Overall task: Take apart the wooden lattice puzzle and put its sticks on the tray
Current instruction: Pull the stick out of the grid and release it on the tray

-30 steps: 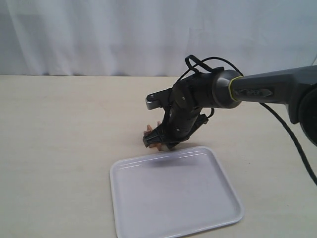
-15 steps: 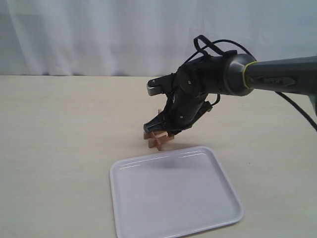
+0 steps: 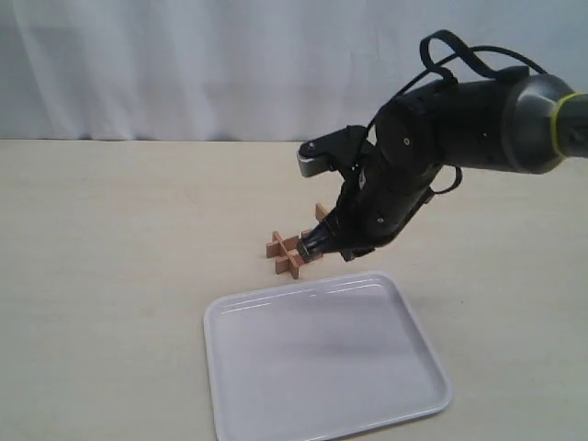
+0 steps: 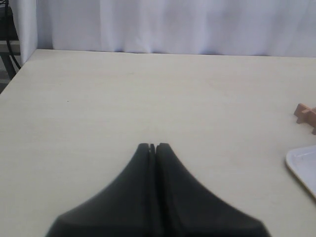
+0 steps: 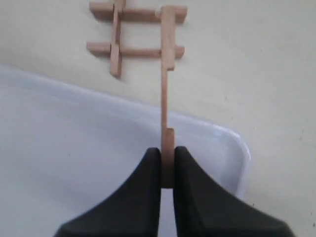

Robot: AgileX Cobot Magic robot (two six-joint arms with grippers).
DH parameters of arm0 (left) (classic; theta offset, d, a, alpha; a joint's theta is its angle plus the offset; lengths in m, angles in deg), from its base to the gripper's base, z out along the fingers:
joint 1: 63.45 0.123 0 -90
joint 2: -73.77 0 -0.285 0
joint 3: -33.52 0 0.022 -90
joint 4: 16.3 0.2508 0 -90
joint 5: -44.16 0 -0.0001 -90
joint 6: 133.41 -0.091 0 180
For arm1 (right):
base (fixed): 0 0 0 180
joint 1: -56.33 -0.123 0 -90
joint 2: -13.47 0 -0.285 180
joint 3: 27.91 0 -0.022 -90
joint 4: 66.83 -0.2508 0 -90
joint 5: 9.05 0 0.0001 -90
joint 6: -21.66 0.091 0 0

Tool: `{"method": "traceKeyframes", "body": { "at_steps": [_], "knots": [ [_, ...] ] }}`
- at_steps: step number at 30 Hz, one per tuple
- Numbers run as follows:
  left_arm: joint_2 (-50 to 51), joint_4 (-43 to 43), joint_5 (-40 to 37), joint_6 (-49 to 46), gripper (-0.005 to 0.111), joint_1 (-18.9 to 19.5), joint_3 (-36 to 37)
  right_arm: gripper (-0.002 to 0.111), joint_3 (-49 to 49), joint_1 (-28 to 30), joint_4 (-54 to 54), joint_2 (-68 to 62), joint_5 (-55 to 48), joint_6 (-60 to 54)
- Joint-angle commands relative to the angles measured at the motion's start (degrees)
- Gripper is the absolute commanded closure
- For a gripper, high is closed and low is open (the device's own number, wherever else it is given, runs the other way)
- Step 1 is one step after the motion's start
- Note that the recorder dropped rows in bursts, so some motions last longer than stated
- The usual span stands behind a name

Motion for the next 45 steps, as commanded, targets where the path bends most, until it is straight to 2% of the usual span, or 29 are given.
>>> {"method": "traceKeyframes", "body": {
  "at_steps": [1,21,29,32,37,40,45],
  "knots": [
    [-0.1,0.4,0.4,0.0,0.107,0.1,0.1,0.104,7.8,0.4,0.7,2.1,3.4,-0.7],
    [-0.1,0.4,0.4,0.0,0.107,0.1,0.1,0.104,20.6,0.4,0.7,2.3,7.2,3.9],
    [-0.1,0.4,0.4,0.0,0.107,0.1,0.1,0.103,20.8,0.4,1.0,2.3,8.8,6.0],
    [-0.1,0.4,0.4,0.0,0.107,0.1,0.1,0.096,20.8,0.4,1.6,2.3,8.8,6.0],
    [-0.1,0.4,0.4,0.0,0.107,0.1,0.1,0.074,20.6,0.4,2.2,2.3,9.0,6.0],
    [-0.1,0.4,0.4,0.0,0.107,0.1,0.1,0.065,19.1,0.4,2.4,2.6,8.2,6.0],
    [-0.1,0.4,0.4,0.0,0.107,0.1,0.1,0.059,17.7,0.4,2.1,5.2,7.4,6.0]
  ]
}}
